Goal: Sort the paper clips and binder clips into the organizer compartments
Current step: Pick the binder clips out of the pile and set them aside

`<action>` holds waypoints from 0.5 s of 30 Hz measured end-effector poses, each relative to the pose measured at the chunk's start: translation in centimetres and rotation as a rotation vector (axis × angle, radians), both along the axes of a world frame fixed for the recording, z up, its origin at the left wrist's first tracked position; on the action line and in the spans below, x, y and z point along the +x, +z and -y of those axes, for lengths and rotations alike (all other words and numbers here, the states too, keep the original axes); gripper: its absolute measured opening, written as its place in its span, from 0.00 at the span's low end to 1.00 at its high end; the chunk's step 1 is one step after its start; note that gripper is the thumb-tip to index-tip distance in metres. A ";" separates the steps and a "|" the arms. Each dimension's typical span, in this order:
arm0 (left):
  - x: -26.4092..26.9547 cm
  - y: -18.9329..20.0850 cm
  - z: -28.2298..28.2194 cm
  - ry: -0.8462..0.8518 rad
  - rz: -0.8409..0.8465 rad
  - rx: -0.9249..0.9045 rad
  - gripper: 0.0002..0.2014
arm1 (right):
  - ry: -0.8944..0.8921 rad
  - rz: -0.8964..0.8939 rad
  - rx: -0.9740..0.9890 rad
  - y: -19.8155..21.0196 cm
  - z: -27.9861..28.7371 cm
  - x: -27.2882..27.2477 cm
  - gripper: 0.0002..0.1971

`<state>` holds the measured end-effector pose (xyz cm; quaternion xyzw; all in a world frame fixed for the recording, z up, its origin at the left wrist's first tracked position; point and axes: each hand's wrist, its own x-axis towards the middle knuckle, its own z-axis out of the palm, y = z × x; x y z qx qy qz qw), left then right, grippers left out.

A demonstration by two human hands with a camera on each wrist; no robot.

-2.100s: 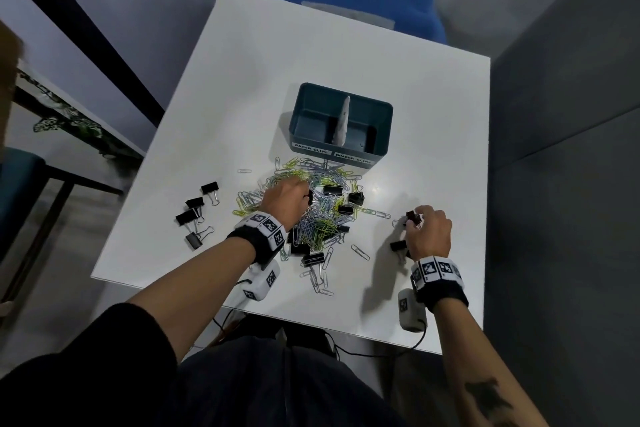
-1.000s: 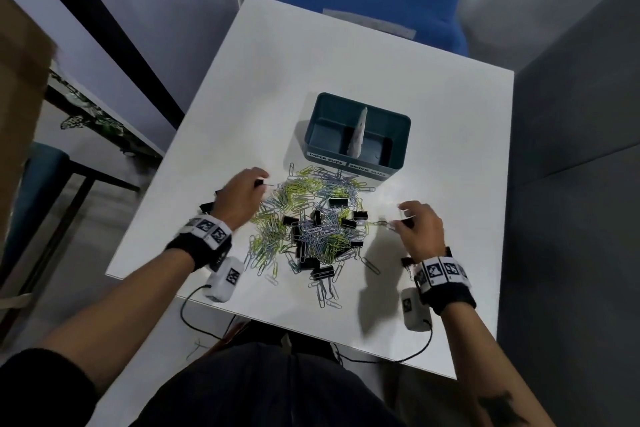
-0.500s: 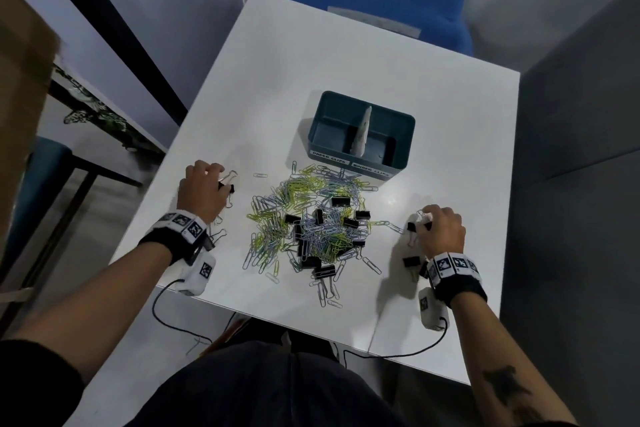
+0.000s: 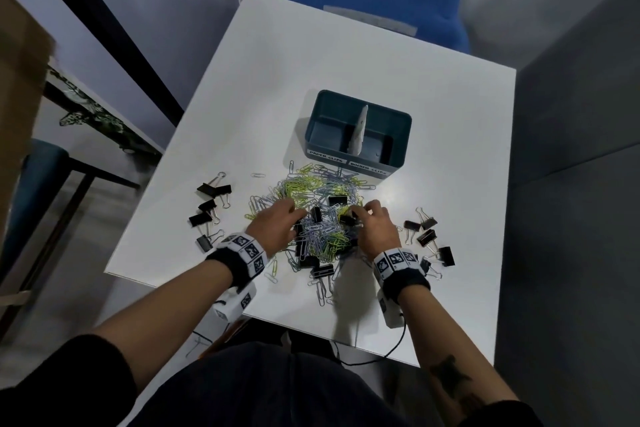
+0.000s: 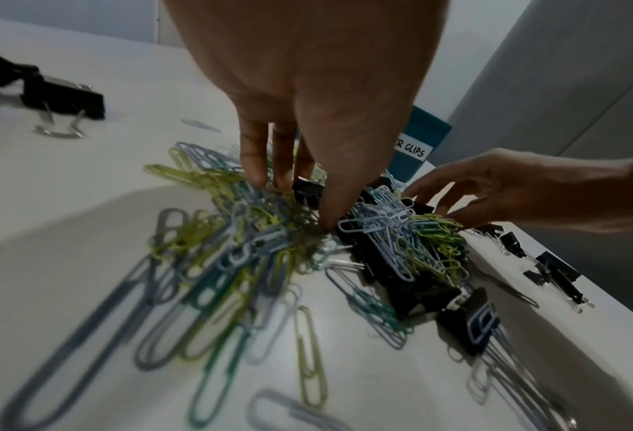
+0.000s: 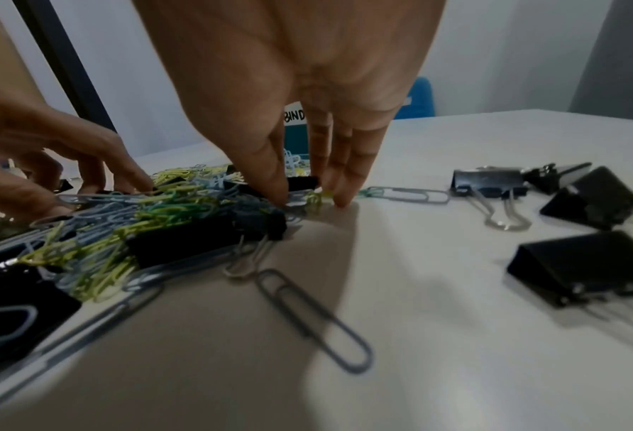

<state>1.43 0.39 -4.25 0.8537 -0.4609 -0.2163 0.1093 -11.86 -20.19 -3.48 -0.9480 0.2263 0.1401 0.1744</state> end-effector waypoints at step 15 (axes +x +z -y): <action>-0.1 0.1 1.2 0.219 -0.129 -0.055 0.07 | -0.222 0.045 0.098 -0.9 -0.4 0.5 0.17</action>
